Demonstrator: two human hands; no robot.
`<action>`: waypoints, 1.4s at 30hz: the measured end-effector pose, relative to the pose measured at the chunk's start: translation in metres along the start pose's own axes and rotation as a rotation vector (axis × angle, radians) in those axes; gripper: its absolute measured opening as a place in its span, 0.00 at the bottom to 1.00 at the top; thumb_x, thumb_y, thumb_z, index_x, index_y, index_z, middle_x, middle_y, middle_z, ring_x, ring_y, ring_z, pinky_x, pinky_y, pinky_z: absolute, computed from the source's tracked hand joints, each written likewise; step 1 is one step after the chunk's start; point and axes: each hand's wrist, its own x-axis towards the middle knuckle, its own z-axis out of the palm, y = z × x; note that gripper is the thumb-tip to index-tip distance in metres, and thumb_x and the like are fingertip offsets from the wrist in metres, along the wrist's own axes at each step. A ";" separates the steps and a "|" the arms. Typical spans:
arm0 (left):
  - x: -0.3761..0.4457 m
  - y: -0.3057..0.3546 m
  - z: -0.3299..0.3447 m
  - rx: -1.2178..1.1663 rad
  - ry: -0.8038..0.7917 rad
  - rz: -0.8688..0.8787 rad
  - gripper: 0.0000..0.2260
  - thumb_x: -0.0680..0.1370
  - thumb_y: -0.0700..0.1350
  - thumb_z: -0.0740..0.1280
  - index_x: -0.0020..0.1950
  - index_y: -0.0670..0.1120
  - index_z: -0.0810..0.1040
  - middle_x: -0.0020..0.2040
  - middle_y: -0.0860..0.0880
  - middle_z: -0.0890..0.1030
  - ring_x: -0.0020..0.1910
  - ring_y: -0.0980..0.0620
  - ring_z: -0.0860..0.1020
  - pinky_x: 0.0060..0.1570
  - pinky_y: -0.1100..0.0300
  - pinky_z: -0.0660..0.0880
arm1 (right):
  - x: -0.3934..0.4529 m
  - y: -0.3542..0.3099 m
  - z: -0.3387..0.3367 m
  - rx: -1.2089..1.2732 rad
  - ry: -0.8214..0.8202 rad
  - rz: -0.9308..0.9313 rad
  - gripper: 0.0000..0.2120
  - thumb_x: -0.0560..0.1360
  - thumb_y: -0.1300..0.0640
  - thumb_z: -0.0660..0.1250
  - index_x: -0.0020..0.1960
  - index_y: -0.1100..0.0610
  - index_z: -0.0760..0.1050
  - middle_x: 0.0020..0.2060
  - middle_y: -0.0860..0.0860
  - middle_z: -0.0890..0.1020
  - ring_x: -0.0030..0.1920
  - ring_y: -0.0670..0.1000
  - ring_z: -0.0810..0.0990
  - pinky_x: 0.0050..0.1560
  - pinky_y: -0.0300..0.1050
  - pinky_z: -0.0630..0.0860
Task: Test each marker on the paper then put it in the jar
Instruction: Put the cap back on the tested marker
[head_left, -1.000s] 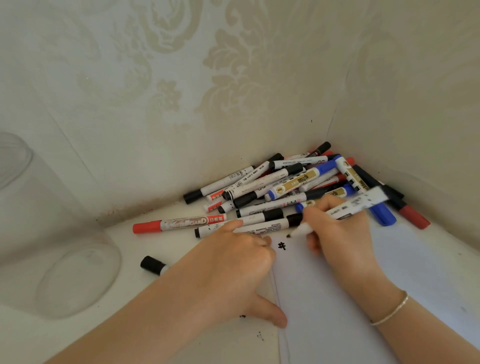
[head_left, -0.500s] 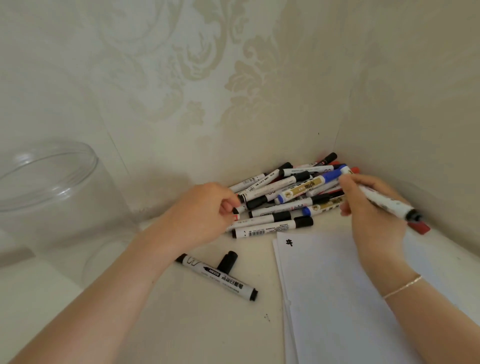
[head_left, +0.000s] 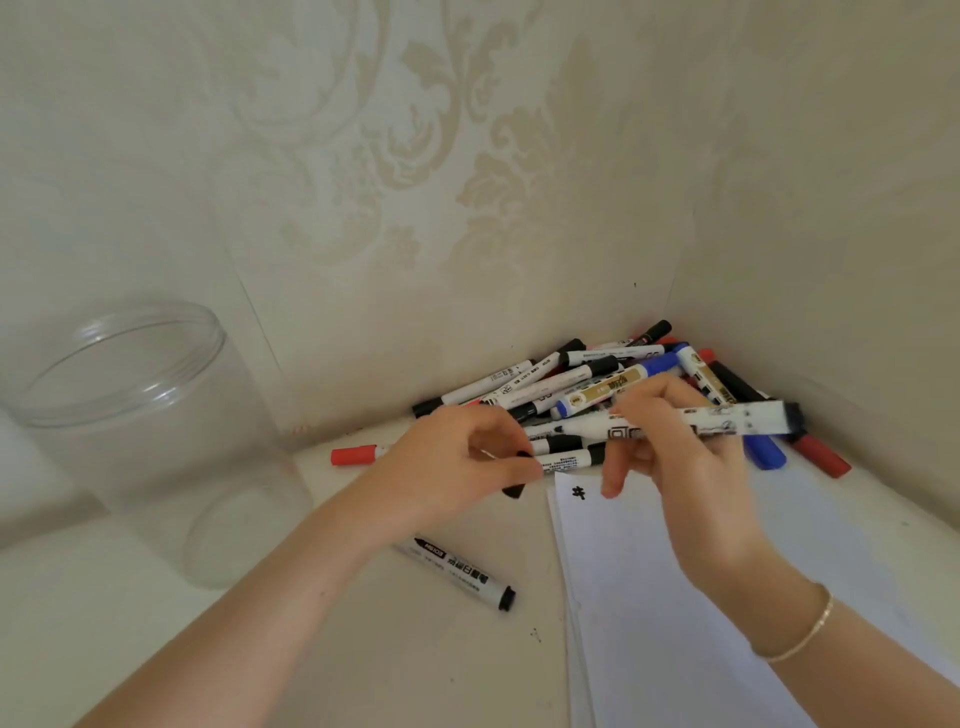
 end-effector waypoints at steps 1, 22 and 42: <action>-0.001 0.001 0.001 -0.115 0.026 0.014 0.04 0.72 0.48 0.74 0.43 0.52 0.80 0.38 0.55 0.85 0.41 0.56 0.82 0.48 0.55 0.76 | 0.001 -0.003 0.001 0.074 0.031 0.014 0.13 0.77 0.67 0.59 0.33 0.61 0.68 0.20 0.56 0.71 0.21 0.53 0.70 0.31 0.43 0.76; -0.011 0.008 0.013 -0.296 0.093 0.218 0.04 0.73 0.43 0.73 0.45 0.49 0.81 0.38 0.56 0.83 0.36 0.59 0.81 0.36 0.67 0.75 | 0.008 -0.003 0.005 -0.028 -0.256 0.262 0.07 0.77 0.61 0.64 0.42 0.64 0.72 0.22 0.53 0.66 0.21 0.49 0.63 0.27 0.43 0.64; -0.023 0.065 -0.034 -0.117 0.692 0.263 0.17 0.76 0.44 0.66 0.30 0.45 0.65 0.23 0.54 0.64 0.23 0.57 0.61 0.24 0.69 0.61 | -0.005 -0.048 0.042 0.065 -0.011 0.107 0.24 0.79 0.60 0.60 0.28 0.52 0.56 0.19 0.45 0.57 0.20 0.46 0.53 0.24 0.38 0.54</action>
